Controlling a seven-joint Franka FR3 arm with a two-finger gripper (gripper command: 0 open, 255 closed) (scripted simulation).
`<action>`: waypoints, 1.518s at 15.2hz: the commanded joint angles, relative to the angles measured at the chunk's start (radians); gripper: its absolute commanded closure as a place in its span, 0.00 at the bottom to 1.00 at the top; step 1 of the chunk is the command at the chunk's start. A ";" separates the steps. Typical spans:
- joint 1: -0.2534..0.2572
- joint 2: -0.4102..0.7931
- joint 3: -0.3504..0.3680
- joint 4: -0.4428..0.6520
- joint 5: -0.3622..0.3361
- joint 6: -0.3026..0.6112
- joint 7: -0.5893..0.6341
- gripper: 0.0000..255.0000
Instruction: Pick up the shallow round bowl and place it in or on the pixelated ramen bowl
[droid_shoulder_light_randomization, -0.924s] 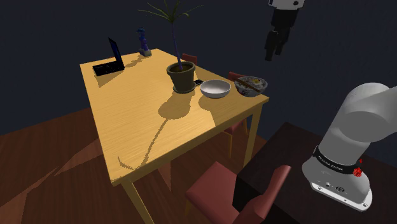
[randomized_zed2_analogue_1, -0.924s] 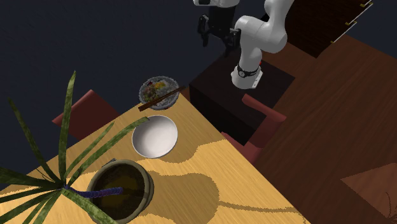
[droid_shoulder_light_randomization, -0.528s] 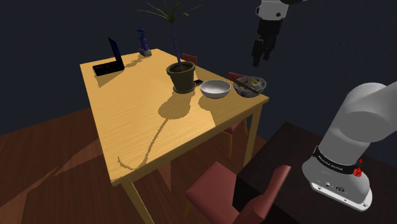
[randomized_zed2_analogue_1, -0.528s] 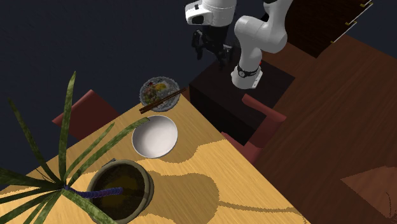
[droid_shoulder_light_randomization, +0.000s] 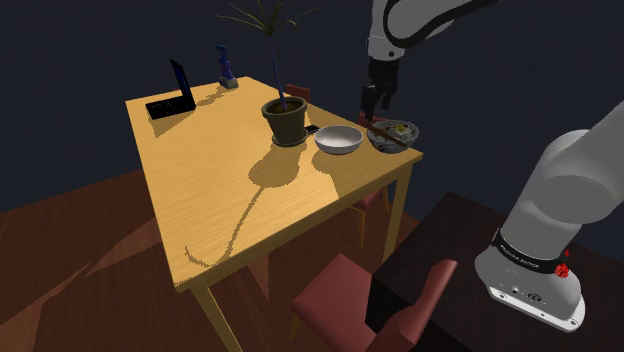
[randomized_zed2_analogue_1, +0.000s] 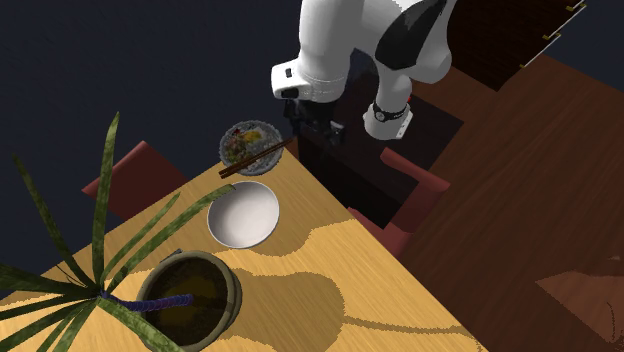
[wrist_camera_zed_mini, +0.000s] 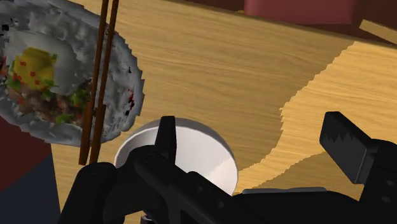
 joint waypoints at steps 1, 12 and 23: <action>0.001 0.079 0.011 0.030 -0.010 0.052 0.017 0.00; 0.010 0.505 0.045 0.286 -0.106 0.223 0.121 0.00; 0.025 0.760 0.035 0.463 -0.167 0.300 0.170 0.00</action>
